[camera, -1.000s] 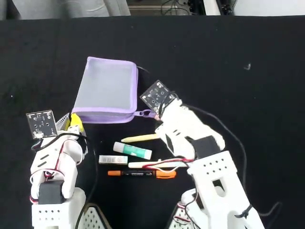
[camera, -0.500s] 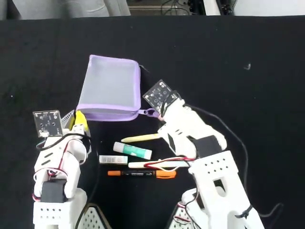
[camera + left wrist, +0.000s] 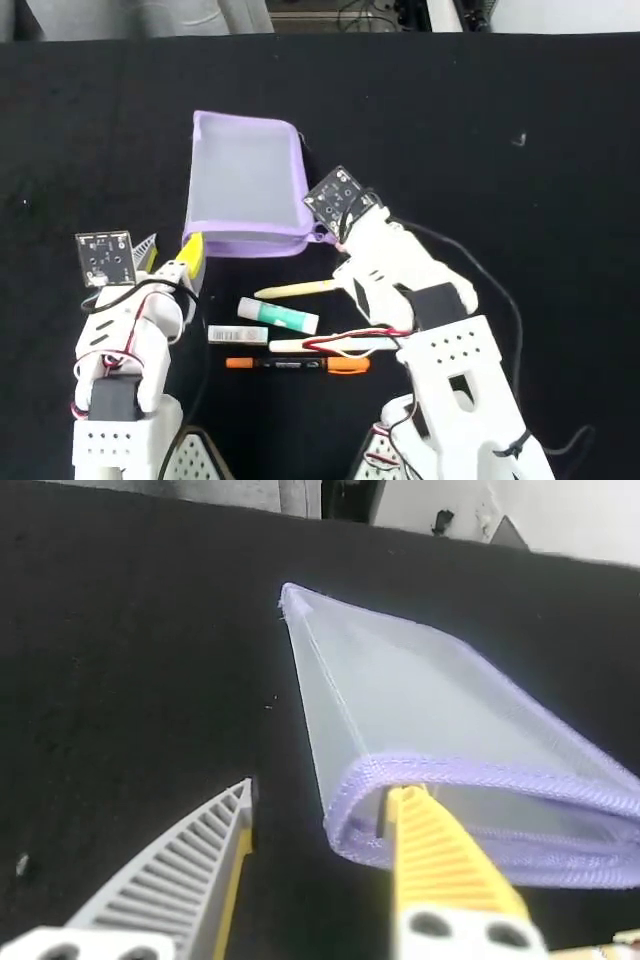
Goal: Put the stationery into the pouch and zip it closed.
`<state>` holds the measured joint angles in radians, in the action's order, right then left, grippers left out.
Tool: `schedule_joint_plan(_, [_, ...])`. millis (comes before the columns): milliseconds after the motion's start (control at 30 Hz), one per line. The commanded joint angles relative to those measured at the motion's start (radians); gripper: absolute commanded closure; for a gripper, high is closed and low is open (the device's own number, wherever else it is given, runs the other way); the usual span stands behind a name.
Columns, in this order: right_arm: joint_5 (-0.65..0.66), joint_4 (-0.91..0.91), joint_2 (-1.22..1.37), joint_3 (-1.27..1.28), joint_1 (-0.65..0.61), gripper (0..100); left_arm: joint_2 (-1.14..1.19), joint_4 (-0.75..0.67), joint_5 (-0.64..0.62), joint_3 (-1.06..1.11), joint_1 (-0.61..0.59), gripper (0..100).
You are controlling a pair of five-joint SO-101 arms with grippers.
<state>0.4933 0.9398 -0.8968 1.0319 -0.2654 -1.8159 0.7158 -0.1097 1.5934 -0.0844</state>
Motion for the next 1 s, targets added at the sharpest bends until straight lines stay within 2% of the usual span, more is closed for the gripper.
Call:
schedule_joint_plan(0, [0.005,0.005,0.002,-0.054,0.005,98.8,-0.006,-0.075,-0.018,0.016,0.008,77])
schedule_joint_plan(133, [0.005,0.005,0.002,-0.054,0.005,98.8,-0.006,-0.153,-0.018,0.065,0.008,77])
schedule_joint_plan(400, [0.005,0.005,0.002,-0.054,0.005,98.8,0.0,-0.224,-0.015,0.105,0.008,76])
schedule_joint_plan(567, [0.005,0.005,0.002,-0.056,0.009,98.8,0.002,-0.222,-0.003,0.107,0.008,76])
schedule_joint_plan(967, [0.005,0.005,0.002,-0.059,0.009,98.8,0.003,-0.181,0.164,0.107,0.038,76])
